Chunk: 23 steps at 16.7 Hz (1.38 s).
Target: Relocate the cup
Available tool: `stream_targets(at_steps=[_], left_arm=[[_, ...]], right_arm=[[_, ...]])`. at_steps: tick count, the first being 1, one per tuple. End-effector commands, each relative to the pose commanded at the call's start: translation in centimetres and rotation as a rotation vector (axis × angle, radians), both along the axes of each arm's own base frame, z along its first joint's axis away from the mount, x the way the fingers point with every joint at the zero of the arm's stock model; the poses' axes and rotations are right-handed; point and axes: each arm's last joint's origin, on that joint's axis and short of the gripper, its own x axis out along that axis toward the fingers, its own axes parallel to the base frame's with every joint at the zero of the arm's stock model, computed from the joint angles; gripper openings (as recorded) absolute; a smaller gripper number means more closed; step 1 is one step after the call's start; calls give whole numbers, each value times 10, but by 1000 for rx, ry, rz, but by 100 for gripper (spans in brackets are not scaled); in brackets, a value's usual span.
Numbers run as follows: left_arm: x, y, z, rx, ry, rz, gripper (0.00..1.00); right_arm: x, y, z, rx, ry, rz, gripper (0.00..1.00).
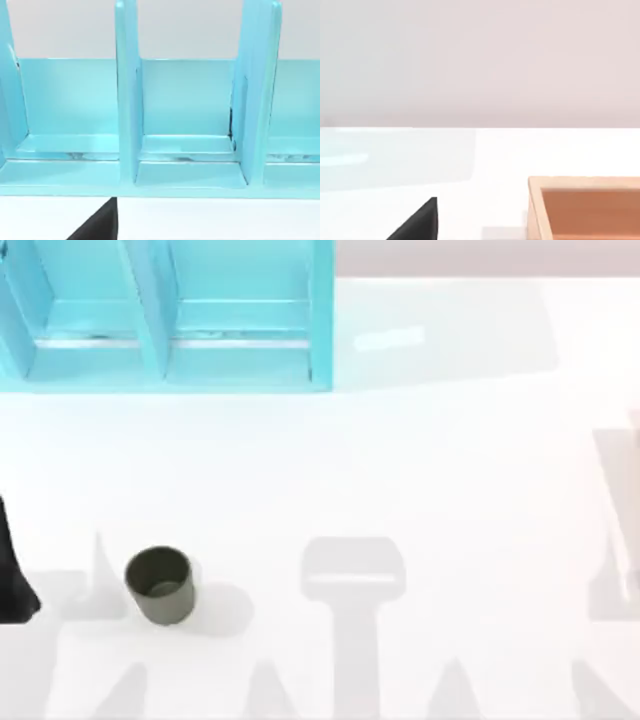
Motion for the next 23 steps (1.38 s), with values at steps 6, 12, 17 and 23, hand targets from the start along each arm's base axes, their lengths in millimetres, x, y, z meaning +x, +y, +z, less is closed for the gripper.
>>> stream_targets(at_steps=[6,12,17,23], left_arm=[[1,-4,18,-37,101,-41,100],[31,-24,74,-127,532,-130,100],[92,-64,95,-119,1029,-132,100],[154,-126,85,-28,1451,-55,100]], right_arm=[[0,0,0,0,0,0,100],[0,0,0,0,0,0,100],[0,0,0,0,0,0,100],[0,0,0,0,0,0,100]])
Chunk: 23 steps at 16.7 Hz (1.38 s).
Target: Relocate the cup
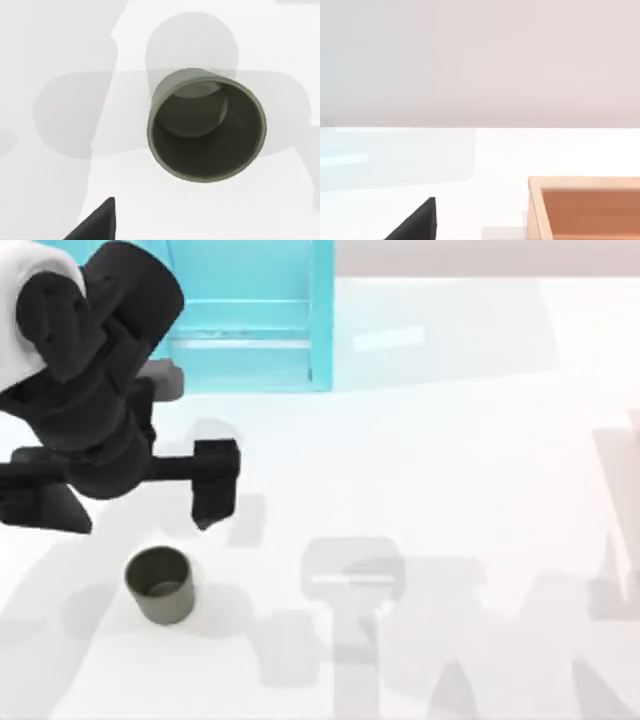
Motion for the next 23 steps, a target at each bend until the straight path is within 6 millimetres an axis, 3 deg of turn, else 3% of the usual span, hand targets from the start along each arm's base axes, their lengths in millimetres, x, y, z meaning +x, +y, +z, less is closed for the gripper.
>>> stream_targets(at_steps=[5,12,20,23], left_arm=[[19,-28,-6,55,116,-2,100],[20,-28,-11,57,120,0,100],[21,-30,-95,53,113,-2,100],[19,-29,-106,56,119,-2,100]], right_arm=[[0,0,0,0,0,0,100],[0,0,0,0,0,0,100],[0,0,0,0,0,0,100],[0,0,0,0,0,0,100]])
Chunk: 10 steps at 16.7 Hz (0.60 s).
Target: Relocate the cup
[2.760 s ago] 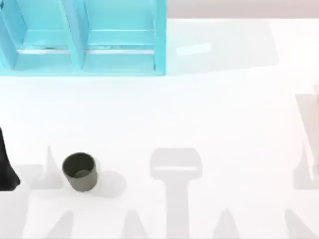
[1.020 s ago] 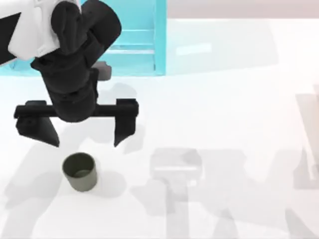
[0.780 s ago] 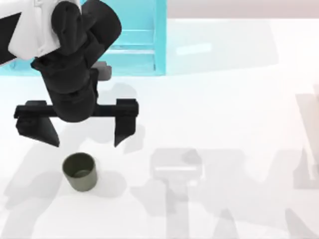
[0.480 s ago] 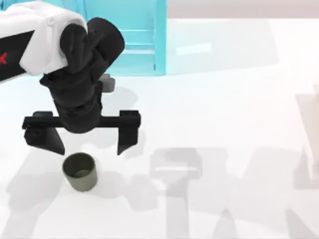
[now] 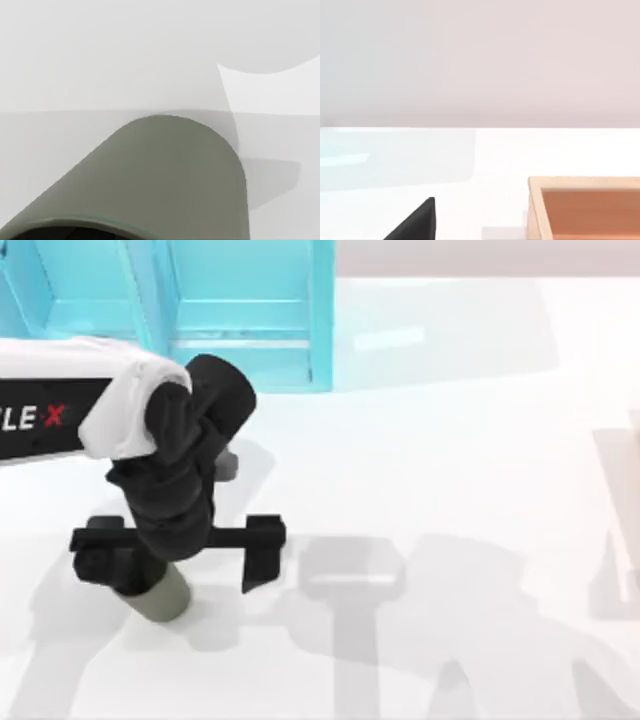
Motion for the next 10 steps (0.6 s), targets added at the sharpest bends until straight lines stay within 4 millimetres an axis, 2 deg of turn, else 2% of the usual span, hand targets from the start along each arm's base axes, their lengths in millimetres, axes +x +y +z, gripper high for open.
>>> stream_targets(at_steps=[3,10], left_arm=[[0,0,0,0,0,0,100],[0,0,0,0,0,0,47]], right_arm=[[0,0,0,0,0,0,100],[0,0,0,0,0,0,100]])
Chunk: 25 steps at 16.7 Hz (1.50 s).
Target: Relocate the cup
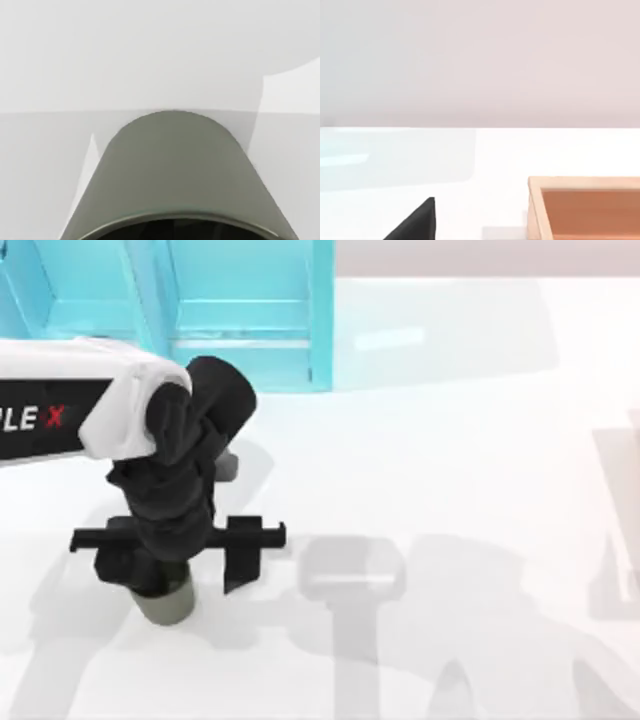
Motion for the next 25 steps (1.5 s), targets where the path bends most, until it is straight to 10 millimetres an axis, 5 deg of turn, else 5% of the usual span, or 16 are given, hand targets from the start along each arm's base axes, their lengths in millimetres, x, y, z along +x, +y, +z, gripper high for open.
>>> stream_targets(at_steps=[6,18,21,25], left_arm=[[0,0,0,0,0,0,2],[7,9,4,-7,-2,0,0],[28,46,13,-22,0,3,0],[50,145,27,-35,25,21,0]], right_arm=[[0,0,0,0,0,0,100],[0,0,0,0,0,0,100],[0,0,0,0,0,0,100],[0,0,0,0,0,0,100]])
